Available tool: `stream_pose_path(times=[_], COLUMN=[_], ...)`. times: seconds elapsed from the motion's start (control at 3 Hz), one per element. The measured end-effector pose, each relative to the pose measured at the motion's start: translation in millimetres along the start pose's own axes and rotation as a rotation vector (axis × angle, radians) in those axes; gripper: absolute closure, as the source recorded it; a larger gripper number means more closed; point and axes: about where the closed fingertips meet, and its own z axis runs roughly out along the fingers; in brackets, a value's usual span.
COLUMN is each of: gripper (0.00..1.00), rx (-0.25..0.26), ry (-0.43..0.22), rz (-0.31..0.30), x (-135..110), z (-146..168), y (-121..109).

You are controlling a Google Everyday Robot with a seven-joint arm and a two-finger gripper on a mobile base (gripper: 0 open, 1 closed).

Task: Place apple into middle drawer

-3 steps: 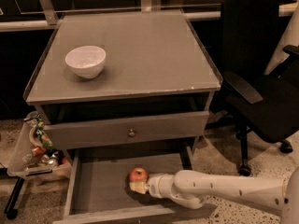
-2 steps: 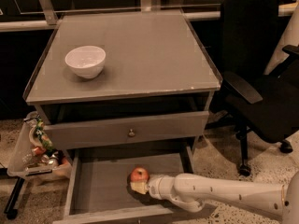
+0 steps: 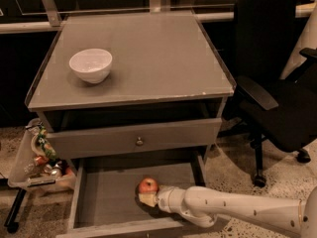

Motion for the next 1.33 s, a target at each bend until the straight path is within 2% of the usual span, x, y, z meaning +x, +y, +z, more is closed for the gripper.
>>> stream_pose_path(times=[1.0, 1.33], gripper=[0.12, 0.0], rx=[0.0, 0.0], ry=[0.0, 0.0], rz=[0.0, 0.0], x=[0.0, 0.0], z=[0.0, 0.1], y=[0.1, 0.1])
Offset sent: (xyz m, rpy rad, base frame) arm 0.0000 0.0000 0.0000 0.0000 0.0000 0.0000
